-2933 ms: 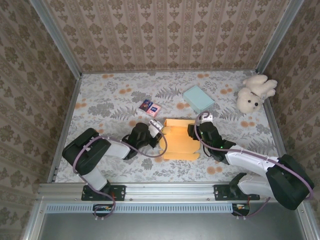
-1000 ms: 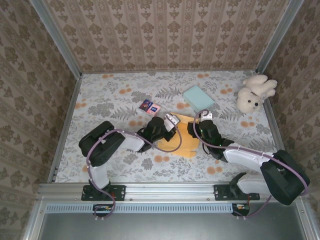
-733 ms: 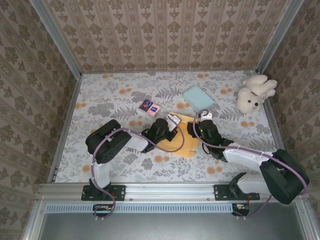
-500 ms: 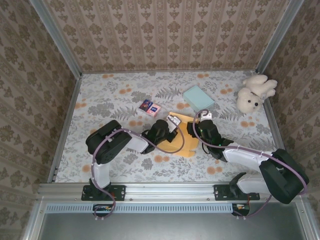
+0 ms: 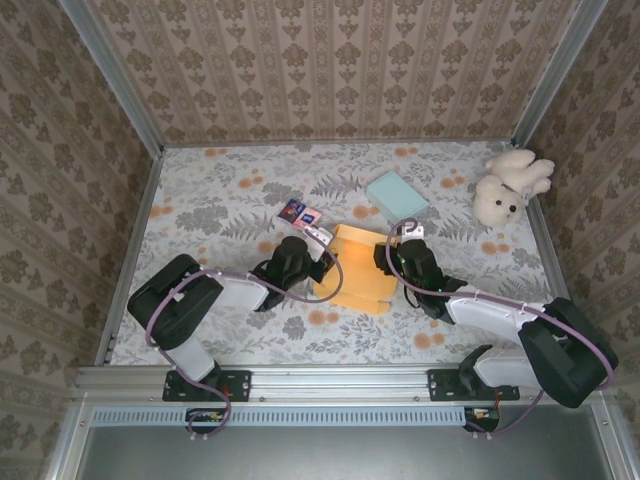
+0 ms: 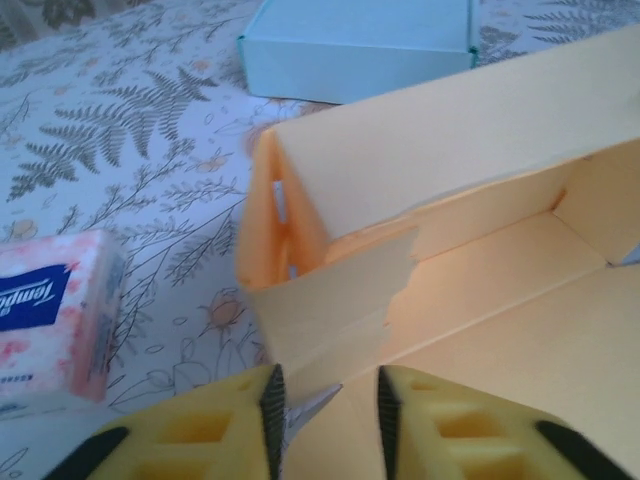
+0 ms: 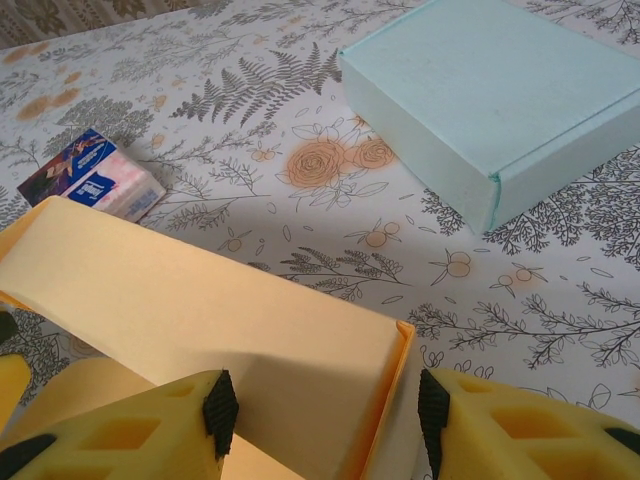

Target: Fold the paper box

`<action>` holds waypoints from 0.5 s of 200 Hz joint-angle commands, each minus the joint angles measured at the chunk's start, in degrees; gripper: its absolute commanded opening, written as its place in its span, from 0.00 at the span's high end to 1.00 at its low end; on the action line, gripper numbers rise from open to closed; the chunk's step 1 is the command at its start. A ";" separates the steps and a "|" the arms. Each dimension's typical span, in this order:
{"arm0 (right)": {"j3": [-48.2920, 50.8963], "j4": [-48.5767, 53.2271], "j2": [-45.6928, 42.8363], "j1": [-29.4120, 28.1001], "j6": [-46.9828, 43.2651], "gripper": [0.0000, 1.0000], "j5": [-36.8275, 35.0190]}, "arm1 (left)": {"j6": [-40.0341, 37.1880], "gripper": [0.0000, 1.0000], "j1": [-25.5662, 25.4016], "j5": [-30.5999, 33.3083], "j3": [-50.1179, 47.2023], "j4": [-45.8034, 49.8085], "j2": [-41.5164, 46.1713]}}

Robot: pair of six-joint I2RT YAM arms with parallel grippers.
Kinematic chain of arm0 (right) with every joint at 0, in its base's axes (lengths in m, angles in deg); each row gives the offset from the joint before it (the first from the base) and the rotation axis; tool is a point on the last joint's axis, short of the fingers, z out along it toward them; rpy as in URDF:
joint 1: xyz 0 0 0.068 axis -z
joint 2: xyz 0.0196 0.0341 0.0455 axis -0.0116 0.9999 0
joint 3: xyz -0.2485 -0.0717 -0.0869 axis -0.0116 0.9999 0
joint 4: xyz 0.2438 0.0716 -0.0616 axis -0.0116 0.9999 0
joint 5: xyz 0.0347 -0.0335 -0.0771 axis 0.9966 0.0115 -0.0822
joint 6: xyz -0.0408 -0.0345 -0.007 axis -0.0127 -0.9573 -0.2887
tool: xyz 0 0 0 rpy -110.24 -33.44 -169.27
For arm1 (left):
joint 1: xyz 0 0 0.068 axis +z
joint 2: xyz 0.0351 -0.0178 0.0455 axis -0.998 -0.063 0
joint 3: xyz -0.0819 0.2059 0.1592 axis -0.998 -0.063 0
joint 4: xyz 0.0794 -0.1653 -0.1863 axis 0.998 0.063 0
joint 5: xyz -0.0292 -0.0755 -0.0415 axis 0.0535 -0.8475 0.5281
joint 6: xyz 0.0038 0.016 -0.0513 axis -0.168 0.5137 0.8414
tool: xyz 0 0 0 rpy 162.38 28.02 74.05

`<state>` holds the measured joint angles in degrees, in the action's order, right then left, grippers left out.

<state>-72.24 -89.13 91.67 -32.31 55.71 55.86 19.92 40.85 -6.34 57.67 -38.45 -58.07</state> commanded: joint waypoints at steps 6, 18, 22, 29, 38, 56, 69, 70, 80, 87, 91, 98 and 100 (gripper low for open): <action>0.86 6.64 0.52 0.43 -0.53 0.46 0.53 | -0.33 0.62 1.55 -1.82 2.21 2.20 -1.63; 0.79 6.55 0.57 0.45 -0.60 0.46 0.79 | -1.33 0.62 2.04 -2.30 4.17 3.45 -2.79; 0.78 6.57 0.55 0.39 -0.68 0.46 1.02 | -1.73 0.62 2.11 -2.76 4.58 3.40 -3.08; 0.69 6.51 0.63 0.46 -0.70 0.46 1.14 | -2.39 0.62 2.22 -3.39 5.22 3.15 -3.55; 0.63 6.32 0.74 0.45 -0.64 0.46 1.33 | -3.10 0.62 2.35 -4.37 5.69 2.66 -4.22; 0.63 5.99 1.16 0.45 -0.79 0.46 1.48 | -4.36 0.63 2.40 -5.74 6.69 1.86 -5.55; 0.55 5.88 1.52 0.48 -0.84 0.46 1.68 | -5.24 0.65 2.47 -5.87 7.49 1.64 -6.57; 0.53 5.89 1.57 0.51 -0.86 0.46 1.71 | -5.31 0.66 2.43 -5.89 7.58 1.64 -6.64; 0.43 5.78 1.83 0.47 -0.87 0.46 1.92 | -5.53 0.68 2.47 -5.74 8.07 1.39 -7.25; 0.43 5.67 2.01 0.49 -0.88 0.46 2.12 | -5.63 0.70 2.48 -5.87 8.28 1.00 -7.64; 0.43 5.55 2.13 0.47 -0.89 0.46 2.17 | -5.64 0.71 2.52 -5.91 8.42 0.81 -7.83; 0.43 5.39 2.28 0.54 -0.83 0.46 2.34 | -5.52 0.73 2.48 -6.12 8.53 0.46 -8.10; 0.43 5.35 2.32 0.50 -0.87 0.46 2.35 | -5.48 0.74 2.47 -6.14 8.62 0.33 -8.24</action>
<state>-72.24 -89.35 91.85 -32.11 55.69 56.12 16.03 42.99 -10.76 64.58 -36.62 -64.93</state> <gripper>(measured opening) 0.541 0.289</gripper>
